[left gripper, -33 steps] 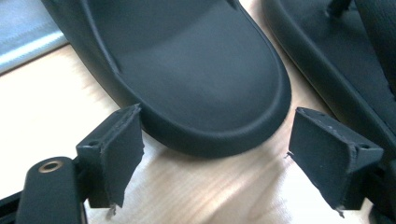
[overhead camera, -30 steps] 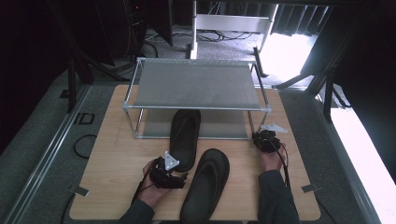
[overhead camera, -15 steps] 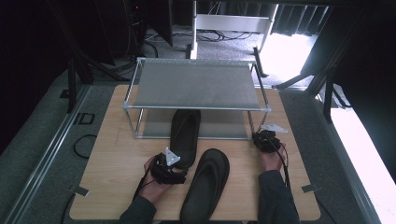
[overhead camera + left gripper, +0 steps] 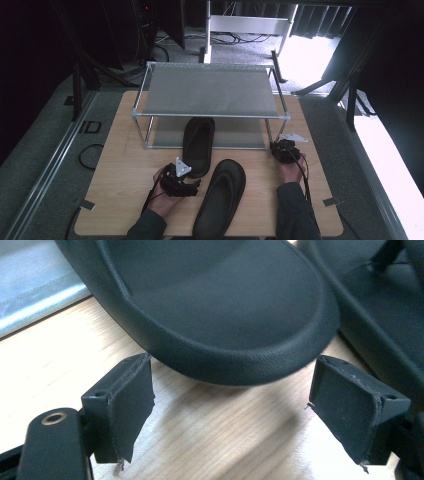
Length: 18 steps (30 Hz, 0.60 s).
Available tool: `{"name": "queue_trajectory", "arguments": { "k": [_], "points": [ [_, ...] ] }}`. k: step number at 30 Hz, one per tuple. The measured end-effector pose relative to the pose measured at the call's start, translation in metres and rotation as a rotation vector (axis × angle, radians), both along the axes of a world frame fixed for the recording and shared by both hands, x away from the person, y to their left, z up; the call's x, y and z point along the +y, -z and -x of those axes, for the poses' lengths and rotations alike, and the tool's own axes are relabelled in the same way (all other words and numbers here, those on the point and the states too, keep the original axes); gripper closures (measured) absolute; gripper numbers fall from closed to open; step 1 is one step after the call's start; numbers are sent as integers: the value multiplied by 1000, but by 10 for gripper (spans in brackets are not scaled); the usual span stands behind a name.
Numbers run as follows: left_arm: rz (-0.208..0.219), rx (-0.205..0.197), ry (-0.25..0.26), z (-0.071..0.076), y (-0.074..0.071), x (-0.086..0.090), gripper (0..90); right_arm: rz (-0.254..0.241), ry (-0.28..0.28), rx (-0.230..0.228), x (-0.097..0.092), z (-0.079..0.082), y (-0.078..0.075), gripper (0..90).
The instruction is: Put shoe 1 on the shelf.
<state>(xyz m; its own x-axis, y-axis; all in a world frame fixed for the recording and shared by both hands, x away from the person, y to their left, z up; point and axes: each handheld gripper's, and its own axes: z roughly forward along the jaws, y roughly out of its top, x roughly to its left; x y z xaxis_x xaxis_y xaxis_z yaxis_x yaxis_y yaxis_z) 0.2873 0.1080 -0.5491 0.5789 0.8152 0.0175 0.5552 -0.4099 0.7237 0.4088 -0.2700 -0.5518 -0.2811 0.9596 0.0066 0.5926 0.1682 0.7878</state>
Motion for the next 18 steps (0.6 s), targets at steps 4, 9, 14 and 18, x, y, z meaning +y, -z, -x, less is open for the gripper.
{"name": "queue_trajectory", "arguments": {
  "k": [4,9,14,18],
  "points": [
    [13,0,2,-1,0,1,175,1,1,-1,0,0,0,787],
    [15,-11,-2,-5,-3,1,178,0,1,-1,0,0,0,787],
    [-1,-20,1,-10,-5,-5,178,0,1,-1,0,0,0,787],
    [-10,-17,-15,-20,-4,-7,185,1,0,0,0,0,0,787]
  ]
}}
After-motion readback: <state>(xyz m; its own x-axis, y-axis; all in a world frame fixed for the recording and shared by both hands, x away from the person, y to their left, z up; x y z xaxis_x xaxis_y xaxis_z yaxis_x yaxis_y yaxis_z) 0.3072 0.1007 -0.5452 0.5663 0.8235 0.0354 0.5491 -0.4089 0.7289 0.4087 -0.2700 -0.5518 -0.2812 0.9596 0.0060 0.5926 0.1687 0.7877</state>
